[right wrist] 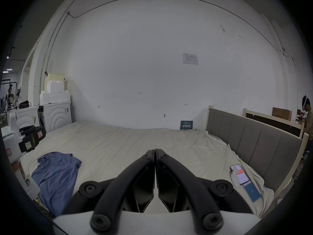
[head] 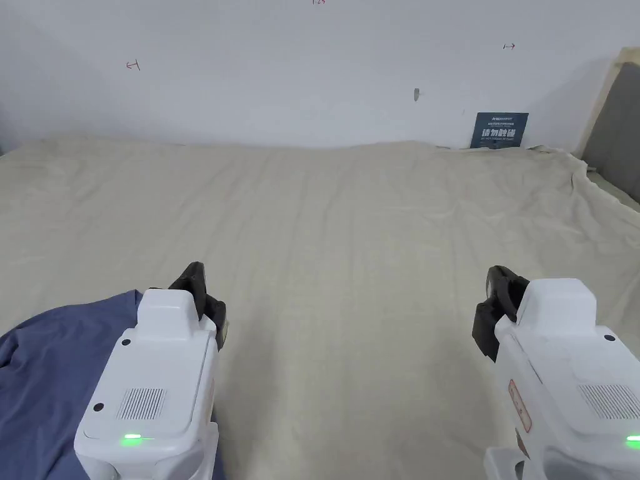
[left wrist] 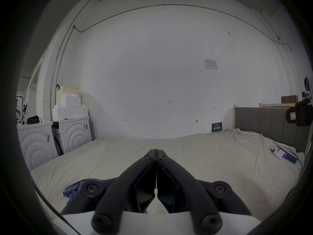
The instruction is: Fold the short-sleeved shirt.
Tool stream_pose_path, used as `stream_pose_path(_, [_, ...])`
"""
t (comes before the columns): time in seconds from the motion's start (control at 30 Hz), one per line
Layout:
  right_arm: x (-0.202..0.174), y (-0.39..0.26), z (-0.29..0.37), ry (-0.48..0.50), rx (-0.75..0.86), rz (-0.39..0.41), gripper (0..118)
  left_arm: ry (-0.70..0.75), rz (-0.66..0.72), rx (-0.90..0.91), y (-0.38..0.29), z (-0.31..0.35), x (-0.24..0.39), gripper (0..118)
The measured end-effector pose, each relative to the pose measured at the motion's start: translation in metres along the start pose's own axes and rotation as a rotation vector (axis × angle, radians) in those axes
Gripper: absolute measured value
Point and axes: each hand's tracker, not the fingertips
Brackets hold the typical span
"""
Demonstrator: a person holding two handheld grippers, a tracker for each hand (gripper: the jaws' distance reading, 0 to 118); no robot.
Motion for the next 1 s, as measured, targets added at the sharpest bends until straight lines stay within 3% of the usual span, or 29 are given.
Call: stream_pose_path(1.0, [0.0105, -0.0037, -0.0095, 0.003, 0.003, -0.005, 0, 0.004, 0.003, 0.015, 0.0047, 0.0005, -0.0051, 0])
